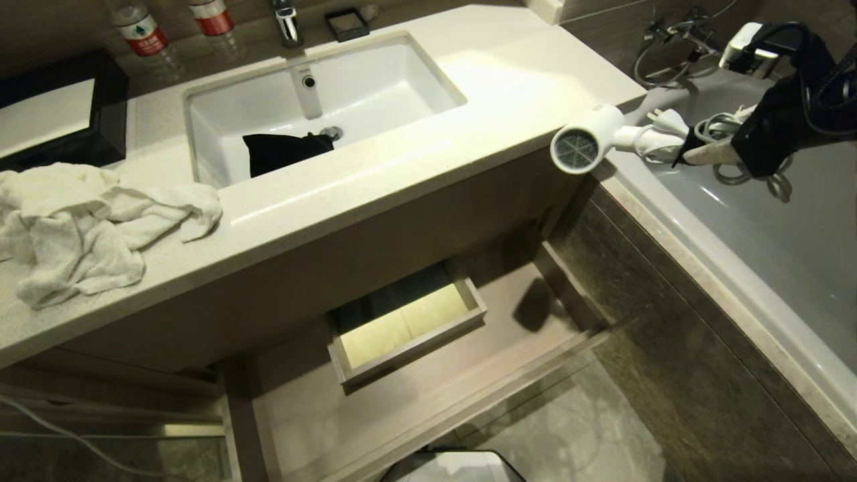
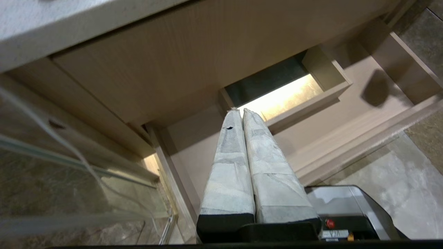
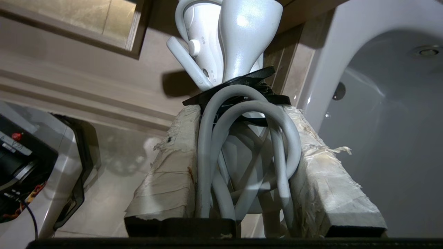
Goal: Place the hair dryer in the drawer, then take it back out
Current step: Put it into the drawer
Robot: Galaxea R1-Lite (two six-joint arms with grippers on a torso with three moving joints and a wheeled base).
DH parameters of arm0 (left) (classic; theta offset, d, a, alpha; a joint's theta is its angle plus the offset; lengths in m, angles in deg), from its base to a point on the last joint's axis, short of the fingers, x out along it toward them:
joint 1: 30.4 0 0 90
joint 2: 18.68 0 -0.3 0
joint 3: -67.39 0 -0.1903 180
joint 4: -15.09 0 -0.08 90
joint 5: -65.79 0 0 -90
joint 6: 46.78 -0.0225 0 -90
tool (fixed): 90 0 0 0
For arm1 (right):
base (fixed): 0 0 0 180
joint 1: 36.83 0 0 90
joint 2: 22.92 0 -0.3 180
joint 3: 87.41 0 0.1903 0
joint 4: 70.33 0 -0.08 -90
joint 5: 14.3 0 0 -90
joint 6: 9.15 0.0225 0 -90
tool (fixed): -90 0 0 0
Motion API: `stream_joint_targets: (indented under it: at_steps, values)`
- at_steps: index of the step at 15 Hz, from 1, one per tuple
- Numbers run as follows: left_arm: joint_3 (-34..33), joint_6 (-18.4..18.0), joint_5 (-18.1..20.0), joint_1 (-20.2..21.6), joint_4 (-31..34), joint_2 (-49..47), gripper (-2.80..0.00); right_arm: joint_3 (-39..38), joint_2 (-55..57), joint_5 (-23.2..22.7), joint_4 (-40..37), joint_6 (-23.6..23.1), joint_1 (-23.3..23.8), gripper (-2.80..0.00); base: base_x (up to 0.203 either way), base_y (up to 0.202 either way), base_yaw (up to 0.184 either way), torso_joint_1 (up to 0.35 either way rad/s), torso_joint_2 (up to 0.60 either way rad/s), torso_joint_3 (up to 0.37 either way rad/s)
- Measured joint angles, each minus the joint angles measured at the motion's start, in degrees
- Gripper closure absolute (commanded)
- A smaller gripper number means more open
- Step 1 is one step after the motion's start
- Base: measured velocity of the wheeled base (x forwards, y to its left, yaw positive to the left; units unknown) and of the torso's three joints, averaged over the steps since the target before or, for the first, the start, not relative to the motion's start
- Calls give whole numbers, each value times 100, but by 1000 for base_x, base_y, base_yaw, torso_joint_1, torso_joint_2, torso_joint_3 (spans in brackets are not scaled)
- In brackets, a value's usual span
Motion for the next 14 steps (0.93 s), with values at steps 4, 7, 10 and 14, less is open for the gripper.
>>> stream_joint_targets:
  at_steps: [4, 7, 10, 14]
  values:
    - [0, -2, 2, 0, -1, 0, 0, -262, -114, 7, -6, 5, 0, 0, 0, 0, 0, -210, -86, -297]
    - [0, 0, 0, 0, 0, 0, 0, -354, -178, 7, -8, 10, 0, 0, 0, 0, 0, -175, -115, -291]
    - [0, 0, 0, 0, 0, 0, 0, -450, -218, 7, -13, 2, 1, 0, 0, 0, 0, -51, -39, -88]
    - [0, 0, 0, 0, 0, 0, 0, -731, -295, 16, -57, 2, -12, 0, 0, 0, 0, -1, -1, -7]
